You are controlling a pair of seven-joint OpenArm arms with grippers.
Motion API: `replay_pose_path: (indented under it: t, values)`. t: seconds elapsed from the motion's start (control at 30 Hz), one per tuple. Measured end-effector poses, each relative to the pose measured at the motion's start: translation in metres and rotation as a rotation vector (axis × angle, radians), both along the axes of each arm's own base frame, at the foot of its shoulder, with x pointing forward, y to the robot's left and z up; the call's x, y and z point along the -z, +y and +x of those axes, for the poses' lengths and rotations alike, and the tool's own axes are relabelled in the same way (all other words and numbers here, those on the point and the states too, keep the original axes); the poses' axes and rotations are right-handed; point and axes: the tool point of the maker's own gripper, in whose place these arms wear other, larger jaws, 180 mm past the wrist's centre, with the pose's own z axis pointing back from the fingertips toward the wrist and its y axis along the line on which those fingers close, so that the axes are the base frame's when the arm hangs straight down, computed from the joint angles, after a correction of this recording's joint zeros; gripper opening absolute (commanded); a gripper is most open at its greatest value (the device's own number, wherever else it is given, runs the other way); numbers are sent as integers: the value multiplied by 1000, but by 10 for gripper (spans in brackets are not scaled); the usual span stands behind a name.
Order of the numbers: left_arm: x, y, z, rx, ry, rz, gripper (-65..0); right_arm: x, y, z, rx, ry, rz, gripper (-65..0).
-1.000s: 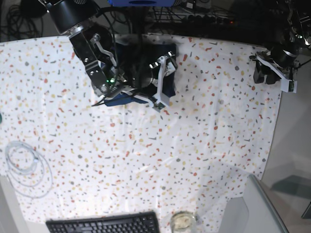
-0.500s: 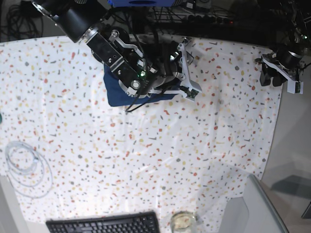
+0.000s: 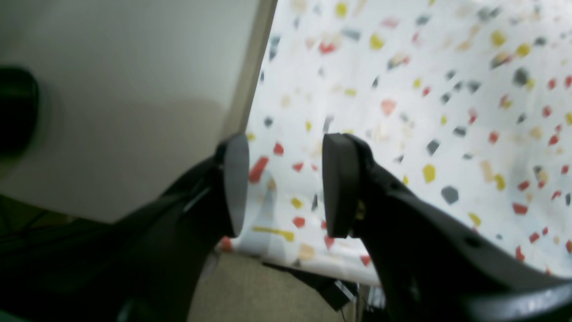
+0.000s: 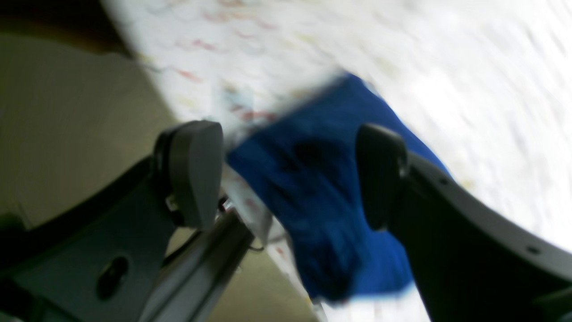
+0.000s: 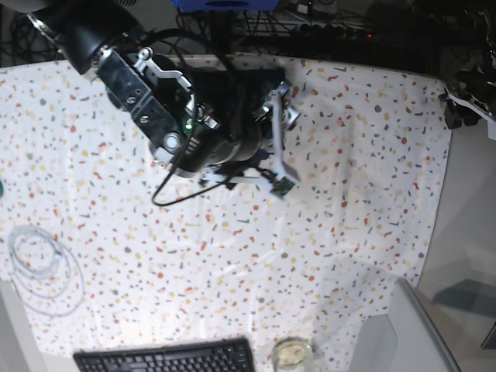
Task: Layout the t-shirt on the table in an organized manner, then fold the t-shirt properly
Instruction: 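Lift the strip end with the right gripper and fold it toward the left gripper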
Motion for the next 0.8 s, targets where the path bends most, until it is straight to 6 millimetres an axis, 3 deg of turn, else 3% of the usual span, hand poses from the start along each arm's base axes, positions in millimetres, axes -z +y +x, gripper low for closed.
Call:
replay_pose_path:
  t: [0.07, 0.23, 0.27, 0.37, 0.5, 0.57, 0.7, 0.8]
  values:
    - [-2, 4, -1, -6, 2, 9, -392, 2, -16, -1, 45, 6, -13, -305]
    - [1, 2, -3, -3, 11, 5, -392, 23, -50, -19, 114, 75, -61, -590]
    - [0, 2, -2, -2, 10, 6, -392, 27, -54, -25, 118, 89, -74, -608]
    - [1, 1, -3, -3, 8, 2, -392, 33, -55, -46, 115, 131, -70, -539]
    - [1, 1, -3, -2, 10, 4, -392, 28, -37, -68, 83, 163, -14, -312]
    - [1, 1, -2, -2, 11, 5, -392, 28, -33, -68, 60, 146, -20, -216]
    - [1, 1, -3, -2, 11, 4, -392, 34, -24, -49, 58, 82, 7, -219]
    - [2, 1, -3, -2, 11, 3, -392, 50, -28, -46, 60, 95, -27, -227]
